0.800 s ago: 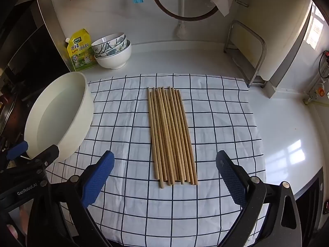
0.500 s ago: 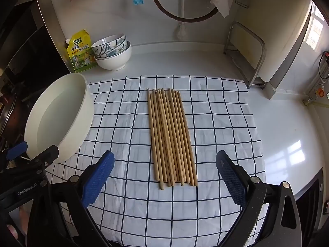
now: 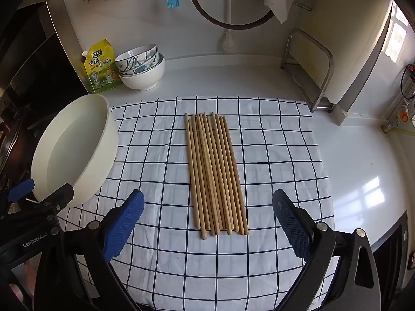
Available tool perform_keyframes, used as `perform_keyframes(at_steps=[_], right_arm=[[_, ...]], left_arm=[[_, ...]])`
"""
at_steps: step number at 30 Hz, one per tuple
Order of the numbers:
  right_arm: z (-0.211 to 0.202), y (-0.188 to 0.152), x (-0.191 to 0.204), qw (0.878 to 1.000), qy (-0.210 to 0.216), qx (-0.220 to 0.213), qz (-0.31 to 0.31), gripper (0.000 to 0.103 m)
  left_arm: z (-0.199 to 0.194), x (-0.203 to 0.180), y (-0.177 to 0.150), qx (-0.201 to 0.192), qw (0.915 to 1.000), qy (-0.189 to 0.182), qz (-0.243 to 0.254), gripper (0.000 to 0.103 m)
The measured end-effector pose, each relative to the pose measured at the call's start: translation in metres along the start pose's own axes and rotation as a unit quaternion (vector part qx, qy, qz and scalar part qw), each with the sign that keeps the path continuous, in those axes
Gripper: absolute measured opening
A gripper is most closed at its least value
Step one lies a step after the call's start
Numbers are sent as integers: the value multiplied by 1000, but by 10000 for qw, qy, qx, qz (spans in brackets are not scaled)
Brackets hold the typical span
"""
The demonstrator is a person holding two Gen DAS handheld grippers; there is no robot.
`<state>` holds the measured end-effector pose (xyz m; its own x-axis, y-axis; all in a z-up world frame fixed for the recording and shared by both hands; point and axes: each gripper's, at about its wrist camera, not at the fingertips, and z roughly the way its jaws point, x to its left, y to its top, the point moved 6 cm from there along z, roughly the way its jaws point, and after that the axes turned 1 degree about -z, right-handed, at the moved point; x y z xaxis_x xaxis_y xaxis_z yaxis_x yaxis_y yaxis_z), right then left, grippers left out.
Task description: Organize utensils
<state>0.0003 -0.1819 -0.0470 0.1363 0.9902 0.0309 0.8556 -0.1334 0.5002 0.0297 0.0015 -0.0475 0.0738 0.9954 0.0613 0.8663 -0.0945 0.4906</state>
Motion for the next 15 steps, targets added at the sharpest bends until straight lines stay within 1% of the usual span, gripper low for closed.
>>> perform_keyframes(at_steps=[15], right_arm=[[0, 1, -1, 10000, 9, -16, -7, 95]], left_arm=[[3, 3, 4, -4, 10000, 2, 1, 97]])
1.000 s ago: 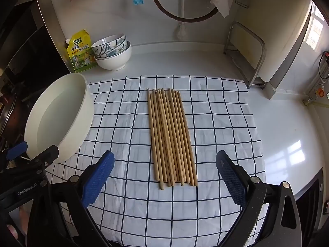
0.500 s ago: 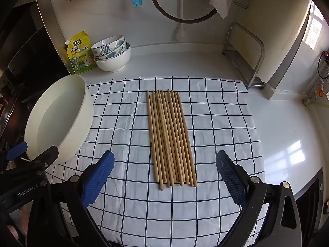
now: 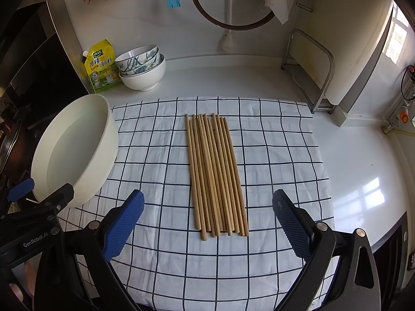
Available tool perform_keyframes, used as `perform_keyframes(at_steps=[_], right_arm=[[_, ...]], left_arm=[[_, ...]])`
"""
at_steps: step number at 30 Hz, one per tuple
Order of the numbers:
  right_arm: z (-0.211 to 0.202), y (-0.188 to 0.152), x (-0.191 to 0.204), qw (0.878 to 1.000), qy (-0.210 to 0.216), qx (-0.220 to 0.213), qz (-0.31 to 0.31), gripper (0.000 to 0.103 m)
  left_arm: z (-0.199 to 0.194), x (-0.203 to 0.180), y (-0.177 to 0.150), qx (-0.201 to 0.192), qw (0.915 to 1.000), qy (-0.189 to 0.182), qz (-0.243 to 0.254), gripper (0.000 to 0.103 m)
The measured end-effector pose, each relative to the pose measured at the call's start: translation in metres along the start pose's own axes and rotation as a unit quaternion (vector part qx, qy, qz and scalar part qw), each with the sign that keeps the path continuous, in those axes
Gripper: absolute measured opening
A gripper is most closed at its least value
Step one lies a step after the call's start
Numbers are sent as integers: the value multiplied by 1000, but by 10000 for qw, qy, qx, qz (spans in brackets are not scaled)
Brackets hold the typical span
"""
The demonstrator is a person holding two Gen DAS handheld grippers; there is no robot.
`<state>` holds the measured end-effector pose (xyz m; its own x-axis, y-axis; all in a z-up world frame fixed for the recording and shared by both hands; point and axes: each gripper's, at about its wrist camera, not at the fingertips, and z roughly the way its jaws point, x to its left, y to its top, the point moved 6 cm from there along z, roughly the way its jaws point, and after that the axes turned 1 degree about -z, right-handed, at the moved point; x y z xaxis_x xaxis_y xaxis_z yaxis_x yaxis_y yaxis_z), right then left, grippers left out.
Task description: Organize utensils
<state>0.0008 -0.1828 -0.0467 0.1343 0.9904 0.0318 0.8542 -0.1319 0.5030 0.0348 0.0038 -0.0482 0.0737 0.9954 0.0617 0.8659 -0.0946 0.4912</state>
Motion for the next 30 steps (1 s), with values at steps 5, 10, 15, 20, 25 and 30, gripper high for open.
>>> perform_keyframes(at_steps=[5, 10, 15, 20, 25, 30], right_arm=[[0, 1, 0, 10000, -6, -3, -1, 95], [0, 1, 0, 10000, -6, -3, 1, 95], [0, 1, 0, 10000, -6, -9, -2, 95], [0, 0, 0, 10000, -7, -7, -4, 95], [0, 1, 1, 10000, -7, -7, -4, 95], [0, 1, 1, 10000, -7, -8, -3, 95]], left_arm=[[0, 0, 0, -6, 10000, 10, 6, 97], [0, 0, 0, -10, 10000, 13, 9, 97], [0, 0, 0, -7, 10000, 18, 7, 97], [1, 0, 0, -15, 10000, 21, 11, 97], [1, 1, 0, -14, 10000, 25, 16, 97], [2, 2, 1, -13, 10000, 20, 14, 97]])
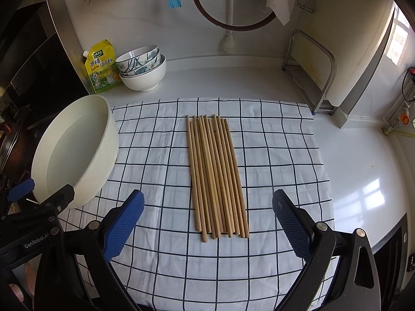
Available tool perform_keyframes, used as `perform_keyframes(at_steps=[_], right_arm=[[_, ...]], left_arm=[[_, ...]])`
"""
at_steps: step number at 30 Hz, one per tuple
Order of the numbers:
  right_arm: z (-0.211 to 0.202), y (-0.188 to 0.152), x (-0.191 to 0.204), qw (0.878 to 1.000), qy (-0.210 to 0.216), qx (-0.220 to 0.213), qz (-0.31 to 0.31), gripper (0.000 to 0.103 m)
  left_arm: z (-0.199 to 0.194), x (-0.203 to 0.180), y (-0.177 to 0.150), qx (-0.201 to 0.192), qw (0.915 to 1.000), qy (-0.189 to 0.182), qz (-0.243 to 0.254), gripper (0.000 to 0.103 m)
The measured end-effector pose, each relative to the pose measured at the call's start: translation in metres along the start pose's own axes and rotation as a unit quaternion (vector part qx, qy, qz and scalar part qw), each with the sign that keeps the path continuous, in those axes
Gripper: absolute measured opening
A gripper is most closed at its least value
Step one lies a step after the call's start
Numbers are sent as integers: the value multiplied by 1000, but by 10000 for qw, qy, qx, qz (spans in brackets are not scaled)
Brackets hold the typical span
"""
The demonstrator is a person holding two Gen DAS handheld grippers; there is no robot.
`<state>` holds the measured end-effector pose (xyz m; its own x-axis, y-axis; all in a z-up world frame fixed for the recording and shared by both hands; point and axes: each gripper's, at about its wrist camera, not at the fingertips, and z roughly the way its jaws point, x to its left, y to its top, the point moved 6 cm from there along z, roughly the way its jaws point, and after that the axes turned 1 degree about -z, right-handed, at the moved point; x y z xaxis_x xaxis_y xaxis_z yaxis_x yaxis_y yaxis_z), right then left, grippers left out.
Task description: Organize utensils
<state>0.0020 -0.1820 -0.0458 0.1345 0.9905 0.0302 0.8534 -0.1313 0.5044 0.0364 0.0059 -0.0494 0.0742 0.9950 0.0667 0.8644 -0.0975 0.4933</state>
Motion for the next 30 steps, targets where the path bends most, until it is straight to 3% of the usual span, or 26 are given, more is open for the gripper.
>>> perform_keyframes(at_steps=[30], right_arm=[[-4, 1, 4, 9999, 106, 1, -10, 95]], left_arm=[[-4, 1, -4, -33, 10000, -5, 0, 97]])
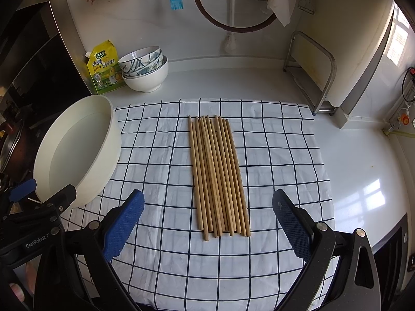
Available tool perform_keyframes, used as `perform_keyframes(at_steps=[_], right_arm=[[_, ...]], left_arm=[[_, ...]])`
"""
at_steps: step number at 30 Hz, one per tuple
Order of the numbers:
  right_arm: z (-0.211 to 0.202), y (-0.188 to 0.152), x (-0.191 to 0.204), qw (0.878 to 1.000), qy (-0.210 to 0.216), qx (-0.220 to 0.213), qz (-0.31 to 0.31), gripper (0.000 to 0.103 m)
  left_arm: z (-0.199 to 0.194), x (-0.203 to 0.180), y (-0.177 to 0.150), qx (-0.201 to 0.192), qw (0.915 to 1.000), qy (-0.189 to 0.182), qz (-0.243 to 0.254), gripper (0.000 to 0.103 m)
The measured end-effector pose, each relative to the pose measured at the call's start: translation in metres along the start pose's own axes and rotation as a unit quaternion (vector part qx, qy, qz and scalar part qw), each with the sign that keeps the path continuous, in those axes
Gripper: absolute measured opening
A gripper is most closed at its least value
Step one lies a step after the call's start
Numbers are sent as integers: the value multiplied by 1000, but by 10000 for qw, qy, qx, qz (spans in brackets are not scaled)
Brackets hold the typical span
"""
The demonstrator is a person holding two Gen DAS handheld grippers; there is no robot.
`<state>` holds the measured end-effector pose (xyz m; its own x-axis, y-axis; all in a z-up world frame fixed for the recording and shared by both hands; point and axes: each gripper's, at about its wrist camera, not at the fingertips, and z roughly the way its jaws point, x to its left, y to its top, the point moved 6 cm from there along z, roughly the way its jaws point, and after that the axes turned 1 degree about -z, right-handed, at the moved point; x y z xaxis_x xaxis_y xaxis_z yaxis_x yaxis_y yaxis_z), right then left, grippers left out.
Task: Organize utensils
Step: 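Move the right tool over the chopstick row and lower its fingers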
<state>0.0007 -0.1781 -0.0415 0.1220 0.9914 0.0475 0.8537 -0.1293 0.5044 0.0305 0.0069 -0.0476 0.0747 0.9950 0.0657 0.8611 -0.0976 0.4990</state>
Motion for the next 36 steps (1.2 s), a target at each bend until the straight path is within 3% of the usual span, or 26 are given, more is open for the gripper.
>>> perform_keyframes(at_steps=[6, 13, 21, 31, 36], right_arm=[[0, -7, -15, 9996, 216, 26, 185, 95], [4, -18, -60, 9998, 79, 26, 194, 95], [42, -20, -100, 9995, 188, 125, 216, 95], [107, -10, -100, 9992, 294, 254, -112, 95], [129, 3, -100, 9987, -116, 253, -417, 95]], left_arm=[[8, -13, -2, 98, 9998, -189, 9, 97], [17, -58, 6, 14, 9976, -668, 159, 97], [51, -97, 7, 188, 9970, -699, 274, 97], [97, -113, 1, 305, 9974, -657, 29, 97], [111, -110, -1, 297, 9981, -539, -87, 97]])
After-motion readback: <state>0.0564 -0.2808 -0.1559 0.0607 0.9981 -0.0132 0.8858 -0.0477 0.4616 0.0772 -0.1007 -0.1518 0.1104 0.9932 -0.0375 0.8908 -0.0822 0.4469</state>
